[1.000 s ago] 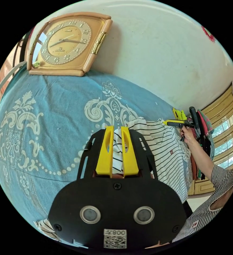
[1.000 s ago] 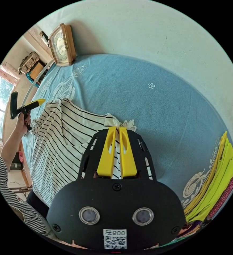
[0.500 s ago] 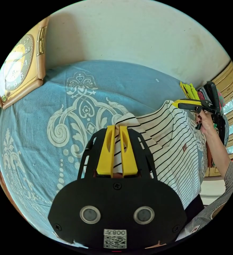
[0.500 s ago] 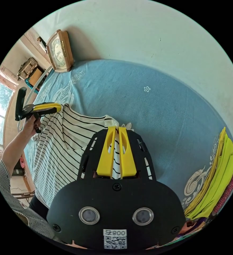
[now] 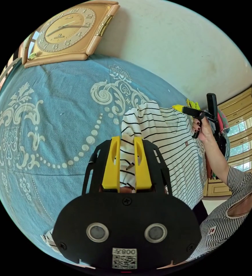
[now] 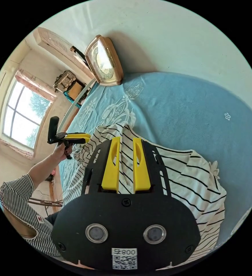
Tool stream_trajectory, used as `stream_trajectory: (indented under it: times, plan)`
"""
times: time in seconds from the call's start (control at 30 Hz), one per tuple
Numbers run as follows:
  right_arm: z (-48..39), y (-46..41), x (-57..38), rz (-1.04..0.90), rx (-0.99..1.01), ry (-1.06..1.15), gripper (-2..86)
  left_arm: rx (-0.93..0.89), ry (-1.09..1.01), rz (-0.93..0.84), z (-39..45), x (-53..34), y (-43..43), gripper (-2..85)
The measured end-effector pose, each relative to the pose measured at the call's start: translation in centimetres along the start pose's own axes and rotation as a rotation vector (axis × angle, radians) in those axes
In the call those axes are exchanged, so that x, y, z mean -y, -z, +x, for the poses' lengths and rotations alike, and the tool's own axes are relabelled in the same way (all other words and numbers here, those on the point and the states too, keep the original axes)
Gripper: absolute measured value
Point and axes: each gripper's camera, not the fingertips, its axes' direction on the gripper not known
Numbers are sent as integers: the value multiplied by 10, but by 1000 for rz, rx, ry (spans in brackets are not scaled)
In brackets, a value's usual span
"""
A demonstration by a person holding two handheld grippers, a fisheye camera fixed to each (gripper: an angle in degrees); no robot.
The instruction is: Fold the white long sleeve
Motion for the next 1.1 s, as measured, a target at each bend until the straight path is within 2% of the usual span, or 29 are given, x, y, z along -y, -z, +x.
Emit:
stream_trajectory:
  times: [0.27, 0.4, 0.63, 0.73, 0.83, 0.93, 1.0, 1.1]
  plan:
    - [7, -42, 17, -105, 47, -44, 20, 53, -35, 66, 5, -5, 27, 17]
    - [13, -24, 10, -29, 79, -47, 8, 42, -26, 141, -2, -10, 58, 15]
    - [33, -28, -6, -55, 95, -145, 15, 7, 146, 176, -34, -20, 57, 33]
    - [39, -11, -19, 6, 125, -172, 23, -58, 107, 247, -18, -26, 69, 50]
    - [33, 17, -45, 78, 155, -138, 30, -91, -9, 214, 20, -21, 64, 57]
    - [25, 59, -94, 116, 48, -77, 39, -13, -90, 115, 51, -17, 43, 50]
    - [29, 88, -129, 128, -67, -84, 44, 22, -71, 54, 53, -16, 29, 46]
    - [44, 140, -190, 166, -267, -134, 51, -101, -86, 141, 65, -17, 37, 49]
